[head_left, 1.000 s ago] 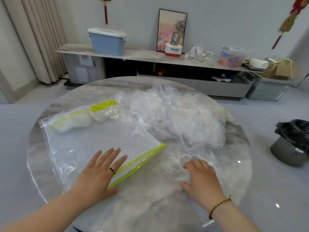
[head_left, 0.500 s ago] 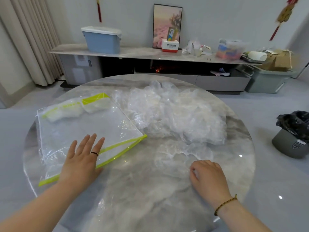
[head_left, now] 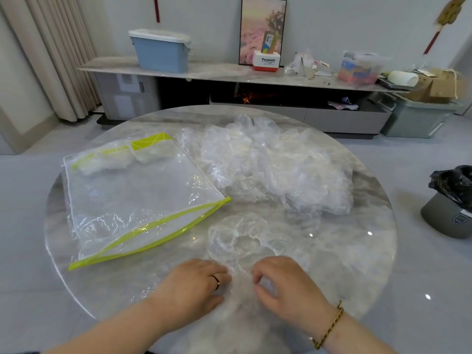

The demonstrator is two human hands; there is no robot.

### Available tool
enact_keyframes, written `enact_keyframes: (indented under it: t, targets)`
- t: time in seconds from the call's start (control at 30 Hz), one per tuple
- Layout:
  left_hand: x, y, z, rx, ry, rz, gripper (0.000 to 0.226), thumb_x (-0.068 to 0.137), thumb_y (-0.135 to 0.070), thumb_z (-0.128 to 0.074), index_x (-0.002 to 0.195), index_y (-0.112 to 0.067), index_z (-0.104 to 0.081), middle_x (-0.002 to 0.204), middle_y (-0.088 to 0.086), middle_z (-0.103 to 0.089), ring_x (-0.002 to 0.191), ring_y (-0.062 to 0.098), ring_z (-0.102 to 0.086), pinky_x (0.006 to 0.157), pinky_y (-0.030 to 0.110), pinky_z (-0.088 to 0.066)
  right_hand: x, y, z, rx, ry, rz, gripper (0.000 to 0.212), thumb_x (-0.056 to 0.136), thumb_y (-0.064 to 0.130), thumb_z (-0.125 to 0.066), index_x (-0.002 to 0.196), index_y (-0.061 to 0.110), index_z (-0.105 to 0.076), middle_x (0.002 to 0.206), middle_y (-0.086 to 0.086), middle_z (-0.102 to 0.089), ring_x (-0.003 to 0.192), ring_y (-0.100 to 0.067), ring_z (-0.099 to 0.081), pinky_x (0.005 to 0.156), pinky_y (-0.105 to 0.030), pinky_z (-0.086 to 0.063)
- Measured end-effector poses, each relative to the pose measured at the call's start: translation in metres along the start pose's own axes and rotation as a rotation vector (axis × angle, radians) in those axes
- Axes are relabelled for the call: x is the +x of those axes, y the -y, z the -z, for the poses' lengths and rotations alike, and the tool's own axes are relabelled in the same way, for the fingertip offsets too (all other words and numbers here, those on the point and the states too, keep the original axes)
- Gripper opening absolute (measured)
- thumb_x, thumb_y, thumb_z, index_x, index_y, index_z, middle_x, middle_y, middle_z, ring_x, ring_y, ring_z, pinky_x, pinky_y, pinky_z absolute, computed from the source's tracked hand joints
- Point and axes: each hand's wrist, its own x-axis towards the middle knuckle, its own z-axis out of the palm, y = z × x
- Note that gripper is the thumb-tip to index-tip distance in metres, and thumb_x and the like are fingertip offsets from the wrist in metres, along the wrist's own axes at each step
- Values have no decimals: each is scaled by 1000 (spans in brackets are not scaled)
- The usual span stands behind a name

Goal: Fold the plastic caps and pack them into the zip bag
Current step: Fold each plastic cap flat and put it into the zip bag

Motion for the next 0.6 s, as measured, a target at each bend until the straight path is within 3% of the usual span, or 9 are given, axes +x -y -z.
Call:
enact_keyframes:
  t: [0.13, 0.2, 0.27, 0.37, 0.47, 0.6]
  targets:
    - [1, 6, -5, 7, -16, 22, 32, 69, -37, -40, 58, -27, -68, 73, -20, -67, 63, 0, -64, 55, 10, -46, 4, -20, 18, -148, -102, -152, 20, 75, 28, -45, 72, 22, -64, 70, 13, -64, 75, -4, -55, 71, -11, -38]
    - [3, 10, -9, 11, -60, 51, 31, 72, -30, -41, 53, -23, -65, 65, -18, -65, 58, 3, -63, 51, 11, -46, 3, -26, 30, -172, 30, -255, 20, 86, 23, -47, 81, 21, -66, 82, 13, -65, 84, -5, -57, 77, -12, -36]
    - [5, 14, -6, -5, -82, 85, 31, 71, -30, -40, 51, -23, -63, 63, -19, -64, 56, 2, -63, 49, 12, -45, 0, -30, 33, -79, 195, -325, 19, 92, 25, -47, 76, 28, -57, 81, 16, -58, 87, -4, -53, 72, -9, -33]
    - [1, 15, 2, -102, -103, 107, 28, 65, -37, -41, 78, -29, -65, 75, -20, -68, 69, -2, -62, 61, 10, -45, 0, -25, 32, -60, 324, -365, 20, 92, 32, -47, 73, 28, -44, 73, 15, -43, 75, -2, -43, 62, -12, -32]
    - [-3, 8, 3, -141, -120, 52, 53, 63, -49, -45, 111, -27, -49, 106, -9, -66, 98, 1, -51, 85, 14, -38, 2, -15, 30, -106, 390, -377, 21, 92, 35, -45, 98, 15, -51, 95, 3, -51, 93, -14, -43, 70, -22, -32]
    - [-1, -12, -2, -54, -60, -19, 56, 66, -54, -42, 115, -27, -46, 111, -9, -66, 100, 3, -55, 91, 19, -36, 2, -6, 33, -77, 383, -365, 35, 93, 36, -46, 122, 17, -48, 116, 3, -53, 107, -14, -44, 84, -22, -34]
